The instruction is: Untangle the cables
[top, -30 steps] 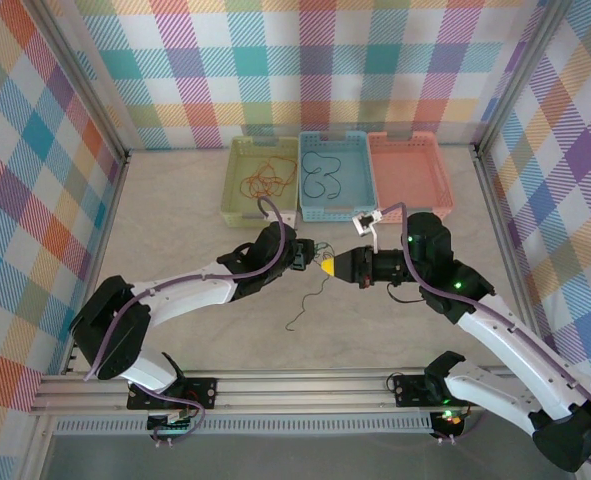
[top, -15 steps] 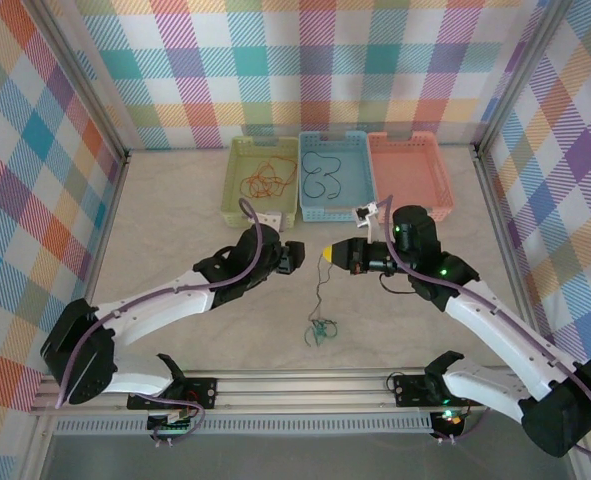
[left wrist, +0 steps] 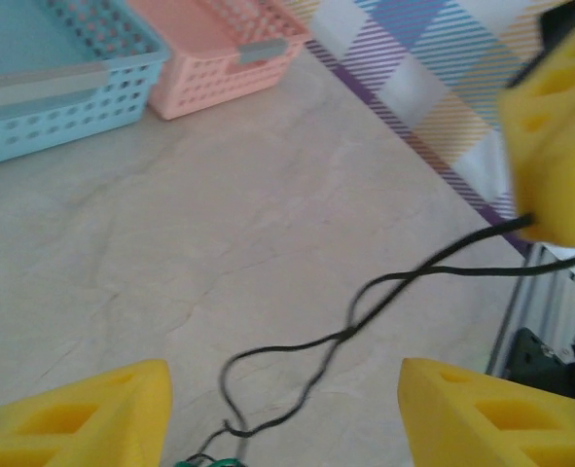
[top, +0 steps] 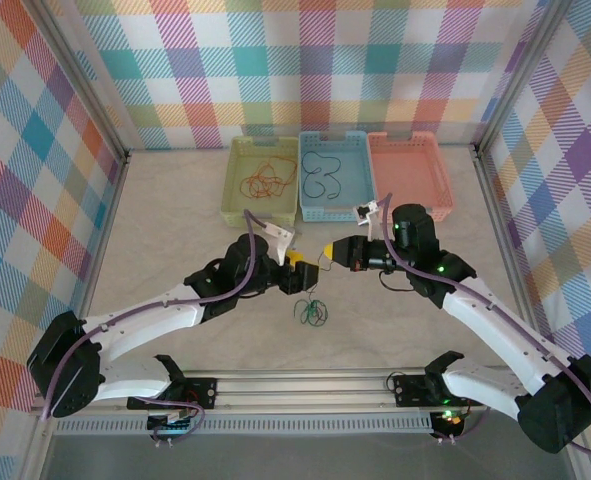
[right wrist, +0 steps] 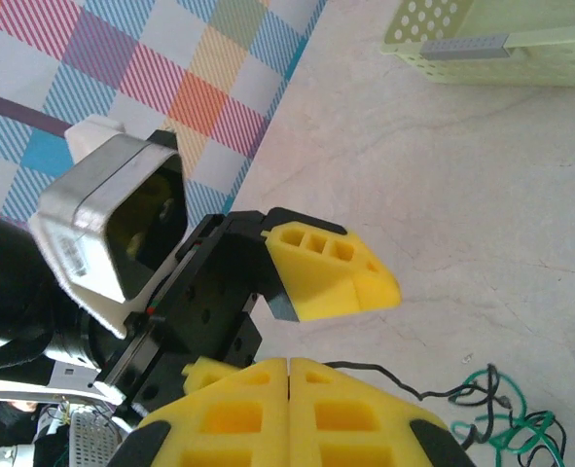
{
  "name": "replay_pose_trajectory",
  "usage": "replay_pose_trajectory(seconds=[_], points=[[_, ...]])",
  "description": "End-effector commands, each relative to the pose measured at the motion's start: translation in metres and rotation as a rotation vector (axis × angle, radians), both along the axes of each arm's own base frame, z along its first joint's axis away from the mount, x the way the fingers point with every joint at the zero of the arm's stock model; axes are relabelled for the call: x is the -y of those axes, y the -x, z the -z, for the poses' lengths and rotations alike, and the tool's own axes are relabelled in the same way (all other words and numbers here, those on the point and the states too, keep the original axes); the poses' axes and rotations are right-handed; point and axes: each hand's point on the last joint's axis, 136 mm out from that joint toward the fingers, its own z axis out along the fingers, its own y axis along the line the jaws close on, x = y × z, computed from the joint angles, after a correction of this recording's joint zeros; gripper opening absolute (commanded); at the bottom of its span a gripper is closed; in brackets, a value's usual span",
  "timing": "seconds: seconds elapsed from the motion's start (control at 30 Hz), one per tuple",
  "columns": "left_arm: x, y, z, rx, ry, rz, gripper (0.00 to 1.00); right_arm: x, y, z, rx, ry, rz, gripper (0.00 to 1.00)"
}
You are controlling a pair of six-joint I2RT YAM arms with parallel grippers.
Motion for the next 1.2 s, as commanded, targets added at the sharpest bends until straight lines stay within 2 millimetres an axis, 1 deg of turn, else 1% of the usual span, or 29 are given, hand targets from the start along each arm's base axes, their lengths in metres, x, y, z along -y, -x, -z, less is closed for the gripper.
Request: replay_pose_trajectory(seconds=[0.0, 0.17, 0.3, 0.43, 0.57, 0.63, 0.7, 0.77, 0.83, 0.93, 1.07, 1.17], points=[[0.014, 0.001, -0.011, 0.053, 0.025, 0.053, 0.63, -0.003, 0.001, -0.001, 0.010, -0.021, -0.029, 0.00], [0.021, -0.014, -0.009, 0.056, 0.009, 0.010, 0.59, -0.005, 0.003, 0.000, -0.002, -0.028, -0.042, 0.00], [0.014, -0.035, 0.000, 0.055, -0.032, -0.112, 0.54, -0.006, 0.006, -0.001, -0.008, -0.040, -0.062, 0.00], [0.014, -0.047, 0.000, 0.058, -0.023, -0.168, 0.54, -0.008, 0.010, -0.001, -0.020, -0.047, -0.083, 0.00], [0.024, -0.054, 0.007, 0.041, -0.028, -0.168, 0.54, -0.010, 0.016, -0.005, -0.032, -0.070, -0.117, 0.00], [0.022, -0.060, 0.010, 0.047, -0.061, -0.196, 0.54, -0.011, 0.019, -0.010, -0.031, -0.086, -0.136, 0.00], [0.008, -0.075, 0.018, 0.046, -0.108, -0.299, 0.52, -0.013, 0.023, -0.018, -0.032, -0.102, -0.168, 0.00], [0.001, -0.084, 0.023, 0.022, -0.110, -0.334, 0.51, -0.015, 0.028, -0.025, -0.031, -0.117, -0.197, 0.00], [0.000, -0.087, 0.026, 0.008, -0.093, -0.336, 0.51, -0.015, 0.031, -0.033, -0.022, -0.128, -0.212, 0.00], [0.004, -0.088, 0.026, 0.016, -0.072, -0.315, 0.51, -0.015, 0.036, -0.040, -0.010, -0.144, -0.233, 0.00], [0.003, -0.095, 0.029, 0.007, -0.091, -0.338, 0.50, -0.017, 0.048, -0.050, -0.019, -0.183, -0.305, 0.00], [0.002, -0.099, 0.027, 0.005, -0.088, -0.351, 0.49, -0.015, 0.056, -0.057, -0.010, -0.193, -0.334, 0.00]])
